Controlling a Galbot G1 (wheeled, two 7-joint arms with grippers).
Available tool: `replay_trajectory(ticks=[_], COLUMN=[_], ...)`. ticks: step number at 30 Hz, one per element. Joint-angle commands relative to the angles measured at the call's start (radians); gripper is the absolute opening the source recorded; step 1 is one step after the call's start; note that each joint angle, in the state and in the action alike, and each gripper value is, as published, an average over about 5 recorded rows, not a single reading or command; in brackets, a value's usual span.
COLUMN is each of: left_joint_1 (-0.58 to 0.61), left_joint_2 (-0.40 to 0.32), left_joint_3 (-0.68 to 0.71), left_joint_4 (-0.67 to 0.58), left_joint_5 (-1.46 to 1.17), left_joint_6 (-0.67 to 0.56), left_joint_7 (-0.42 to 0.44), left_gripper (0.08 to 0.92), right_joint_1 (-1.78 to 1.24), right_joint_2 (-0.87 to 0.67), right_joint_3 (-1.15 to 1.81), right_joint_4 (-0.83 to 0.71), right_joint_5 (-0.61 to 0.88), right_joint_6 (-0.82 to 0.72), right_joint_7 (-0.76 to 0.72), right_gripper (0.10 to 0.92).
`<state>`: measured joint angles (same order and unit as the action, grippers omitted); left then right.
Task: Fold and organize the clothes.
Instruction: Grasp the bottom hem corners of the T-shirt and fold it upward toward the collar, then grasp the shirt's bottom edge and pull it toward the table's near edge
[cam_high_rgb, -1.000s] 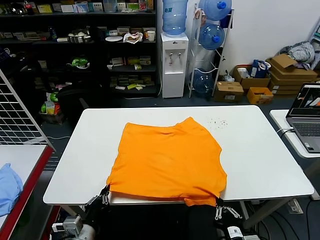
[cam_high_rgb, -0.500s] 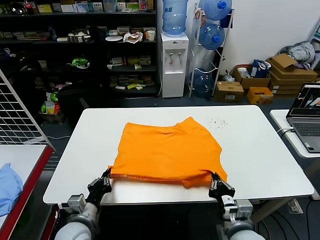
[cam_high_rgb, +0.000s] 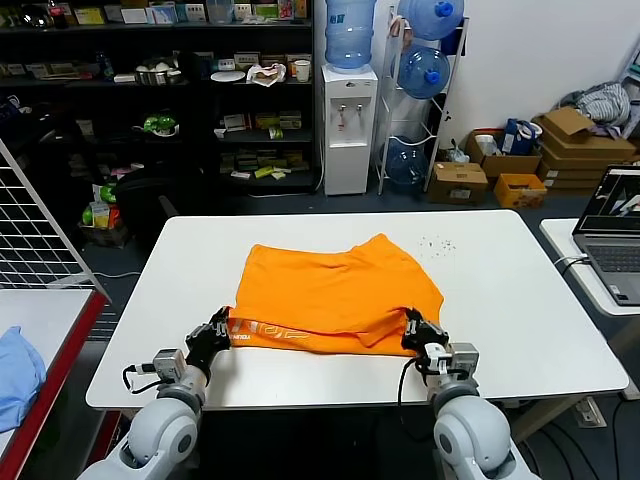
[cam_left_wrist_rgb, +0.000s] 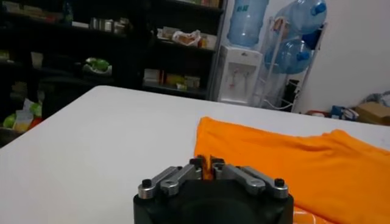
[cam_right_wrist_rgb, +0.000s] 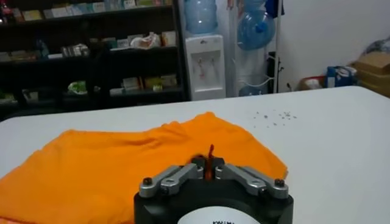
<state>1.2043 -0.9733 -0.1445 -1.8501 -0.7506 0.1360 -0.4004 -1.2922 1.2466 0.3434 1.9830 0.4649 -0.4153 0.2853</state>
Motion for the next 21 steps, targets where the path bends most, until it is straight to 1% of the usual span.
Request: replay_trajectory(ticks=[1, 5, 10, 14, 18, 21], left_joint_1=[-0.054, -0.009, 0.091, 0.154, 0.189, 0.192], left_joint_2=[0.005, 0.017, 0.04, 0.044, 0.042, 0.042], left_joint_3=[0.012, -0.015, -0.05, -0.055, -0.051, -0.044], left_joint_4=[0.037, 0.012, -0.027, -0.032, -0.029, -0.023], left_joint_5=[-0.015, -0.009, -0.002, -0.012, -0.029, -0.03], left_joint_6=[0.005, 0.007, 0.006, 0.004, 0.005, 0.005], left_joint_7=[0.007, 0.014, 0.035, 0.053, 0.071, 0.083], left_gripper=[0.272, 0.393, 0.532, 0.653, 0.766, 0.851], right_joint_1=[0.077, 0.037, -0.067, -0.166, -0.256, -0.293], right_joint_2=[-0.005, -0.012, -0.065, -0.128, -0.156, -0.158], right_joint_3=[-0.006, 0.016, 0.065, 0.114, 0.164, 0.193], right_joint_4=[-0.064, -0.057, -0.015, 0.012, 0.031, 0.038], right_joint_5=[-0.024, -0.053, -0.049, -0.038, 0.001, 0.032], right_joint_6=[0.077, 0.137, 0.155, 0.133, 0.089, 0.062], right_joint_7=[-0.078, -0.115, -0.144, -0.174, -0.199, -0.205], right_gripper=[0.37, 0.482, 0.63, 0.742, 0.859, 0.909])
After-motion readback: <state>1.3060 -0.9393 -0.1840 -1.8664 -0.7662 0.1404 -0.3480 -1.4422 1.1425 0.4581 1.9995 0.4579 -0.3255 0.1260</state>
